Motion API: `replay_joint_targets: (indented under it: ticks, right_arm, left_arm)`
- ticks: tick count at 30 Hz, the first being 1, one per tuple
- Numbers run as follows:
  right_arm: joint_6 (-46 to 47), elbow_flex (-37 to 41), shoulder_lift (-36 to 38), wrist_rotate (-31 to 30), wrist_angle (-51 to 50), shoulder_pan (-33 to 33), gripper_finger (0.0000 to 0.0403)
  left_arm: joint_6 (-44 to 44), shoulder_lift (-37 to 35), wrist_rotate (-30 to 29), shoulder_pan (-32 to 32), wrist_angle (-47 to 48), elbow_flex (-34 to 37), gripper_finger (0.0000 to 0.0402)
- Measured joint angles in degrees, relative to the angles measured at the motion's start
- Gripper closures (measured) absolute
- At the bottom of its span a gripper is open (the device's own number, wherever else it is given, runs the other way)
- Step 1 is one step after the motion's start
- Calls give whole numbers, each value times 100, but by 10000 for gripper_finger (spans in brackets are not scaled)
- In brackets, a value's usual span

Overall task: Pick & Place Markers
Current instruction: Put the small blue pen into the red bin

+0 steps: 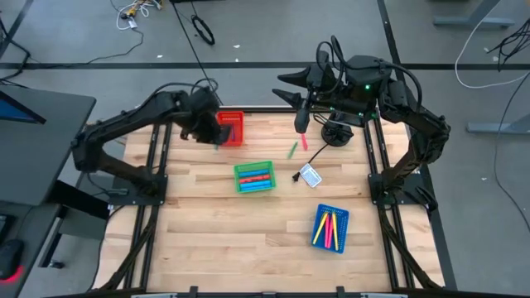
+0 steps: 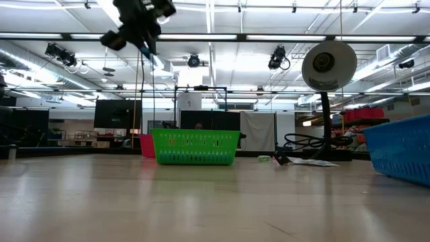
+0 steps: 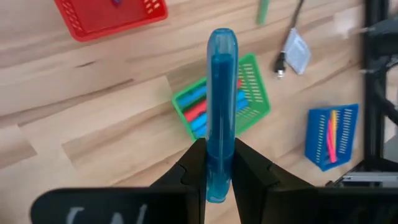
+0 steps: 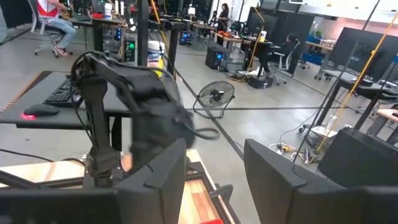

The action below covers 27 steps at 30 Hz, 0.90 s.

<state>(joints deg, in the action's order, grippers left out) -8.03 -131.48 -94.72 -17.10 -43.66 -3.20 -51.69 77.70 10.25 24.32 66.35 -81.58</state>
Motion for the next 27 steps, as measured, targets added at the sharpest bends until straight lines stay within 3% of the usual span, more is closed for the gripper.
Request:
replay_joint_targets:
  ticks: [12, 27]
  right_arm:
    - [-101, 2, 0, 0, 46, 0, 240]
    - [-326, 3, 0, 0, 365, 0, 240]
  left_arm:
    - [1159, 1245, 462, 1610, -16, 0, 348]
    - [1601, 2273, 607, 2476, -311, -190, 348]
